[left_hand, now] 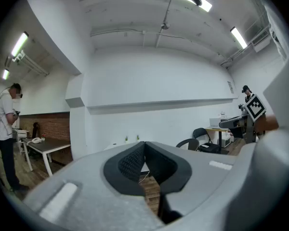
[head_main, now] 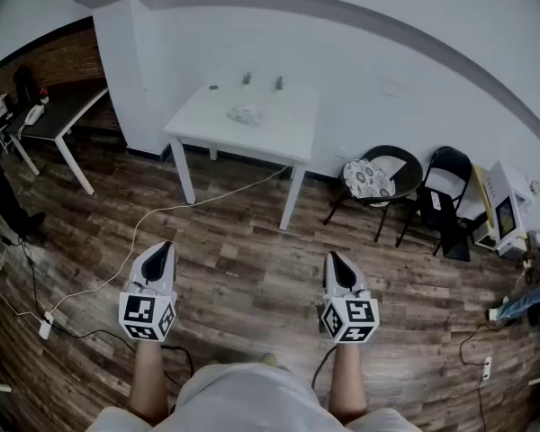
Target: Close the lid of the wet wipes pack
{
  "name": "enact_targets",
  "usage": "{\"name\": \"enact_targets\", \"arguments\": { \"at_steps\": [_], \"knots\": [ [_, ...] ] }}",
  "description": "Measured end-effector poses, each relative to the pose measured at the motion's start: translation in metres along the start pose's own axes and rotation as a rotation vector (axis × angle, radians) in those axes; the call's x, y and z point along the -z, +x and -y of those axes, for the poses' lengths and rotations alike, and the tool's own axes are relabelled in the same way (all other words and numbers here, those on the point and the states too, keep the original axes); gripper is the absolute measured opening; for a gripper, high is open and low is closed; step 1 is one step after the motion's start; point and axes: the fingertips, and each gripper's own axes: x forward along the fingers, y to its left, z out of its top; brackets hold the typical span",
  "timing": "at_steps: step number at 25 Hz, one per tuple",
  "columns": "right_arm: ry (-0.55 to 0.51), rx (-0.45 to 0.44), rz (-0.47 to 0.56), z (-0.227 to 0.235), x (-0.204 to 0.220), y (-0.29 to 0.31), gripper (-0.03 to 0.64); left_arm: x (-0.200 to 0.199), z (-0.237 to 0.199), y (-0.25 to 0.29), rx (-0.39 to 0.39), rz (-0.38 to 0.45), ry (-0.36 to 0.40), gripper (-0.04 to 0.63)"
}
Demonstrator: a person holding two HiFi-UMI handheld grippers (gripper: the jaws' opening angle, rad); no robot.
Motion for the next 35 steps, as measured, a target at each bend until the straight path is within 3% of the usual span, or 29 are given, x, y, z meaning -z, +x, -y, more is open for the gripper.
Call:
{"name": "enact_targets", "arguments": {
  "at_steps": [21,27,29,35],
  "knots": [
    [-0.03,-0.003,-0.01,0.001,0.006,-0.006,0.006,0.004,0.015,-0.004,0.011,-0.006,0.001,0.009],
    [-0.044,-0.011,-0.019,-0.001,0.005,-0.001,0.043,0.003,0.019,-0.001,0.023,-0.012,0.001,0.009],
    [-0.043,-0.018,-0.024,-0.003,0.005,-0.001,0.084,0.003,0.02,-0.002,0.024,-0.014,0.0,0.009],
    [-0.044,-0.024,-0.032,0.001,0.009,0.001,0.086,0.004,0.025,0.0,0.02,-0.021,0.003,0.009]
  ]
}}
